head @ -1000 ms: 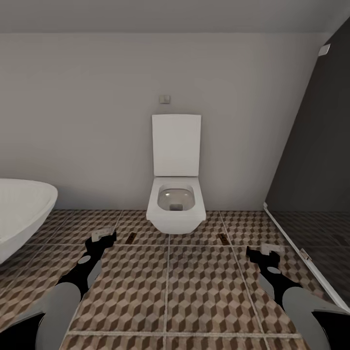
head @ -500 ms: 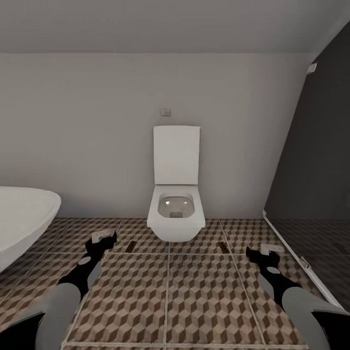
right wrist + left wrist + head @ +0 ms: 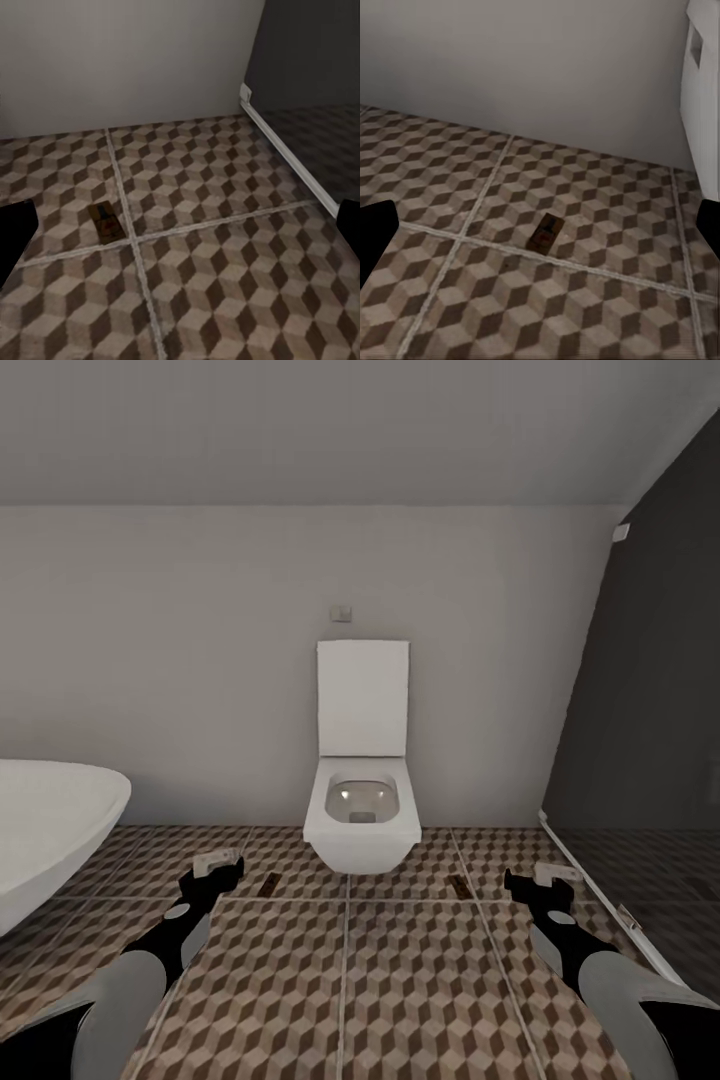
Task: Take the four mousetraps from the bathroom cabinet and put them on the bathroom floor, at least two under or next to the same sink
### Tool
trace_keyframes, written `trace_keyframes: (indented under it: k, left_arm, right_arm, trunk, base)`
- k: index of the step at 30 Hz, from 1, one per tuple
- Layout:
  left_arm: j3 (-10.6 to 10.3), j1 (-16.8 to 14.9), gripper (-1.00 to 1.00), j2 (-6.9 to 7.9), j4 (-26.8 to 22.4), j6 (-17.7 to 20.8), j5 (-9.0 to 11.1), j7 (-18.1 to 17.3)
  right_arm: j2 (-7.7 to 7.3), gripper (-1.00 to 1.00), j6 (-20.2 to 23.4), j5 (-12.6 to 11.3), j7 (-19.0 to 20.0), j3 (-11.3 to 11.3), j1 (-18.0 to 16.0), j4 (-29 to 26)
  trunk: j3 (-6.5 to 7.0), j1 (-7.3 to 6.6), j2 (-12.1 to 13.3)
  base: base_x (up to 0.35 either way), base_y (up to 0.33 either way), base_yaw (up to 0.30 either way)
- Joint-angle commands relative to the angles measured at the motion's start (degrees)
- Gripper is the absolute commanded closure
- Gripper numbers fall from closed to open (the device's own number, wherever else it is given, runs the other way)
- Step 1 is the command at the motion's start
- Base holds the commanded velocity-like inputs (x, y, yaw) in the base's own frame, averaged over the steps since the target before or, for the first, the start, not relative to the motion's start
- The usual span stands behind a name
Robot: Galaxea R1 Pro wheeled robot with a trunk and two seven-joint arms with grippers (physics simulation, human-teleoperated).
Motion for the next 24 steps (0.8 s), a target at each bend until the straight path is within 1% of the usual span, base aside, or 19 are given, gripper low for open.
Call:
trace_keyframes:
  k: [1, 19, 24]
  left_arm:
    - [0.42, -0.05, -1.0, 0.0, 0.38, -0.27, -0.63, 0.03]
    - [0.36, -0.05, -1.0, -0.03, 2.85, -0.23, -0.64, 0.1]
    - [0.39, -0.05, -1.0, 0.01, 4.01, -0.13, -0.64, 0.08]
  right_arm:
    - [0.0, -1.0, -0.29, -0.32, 0.14, -0.21, -0.05, 0.14]
    - [-0.05, -1.0, -0.28, -0.9, 0.35, -0.29, 0.44, 0.95]
    - [-0.01, -1.0, -0.36, -0.84, 0.3, -0.25, 0.59, 2.74]
  trunk:
    - [0.17, -0.04, -0.01]
    - [4.16, -0.5, 0.24]
    - [5.27, -0.63, 0.3]
  base:
    - [0.0, 0.0, 0.0]
    - [0.0, 0.0, 0.0]
    - [0.0, 0.0, 0.0]
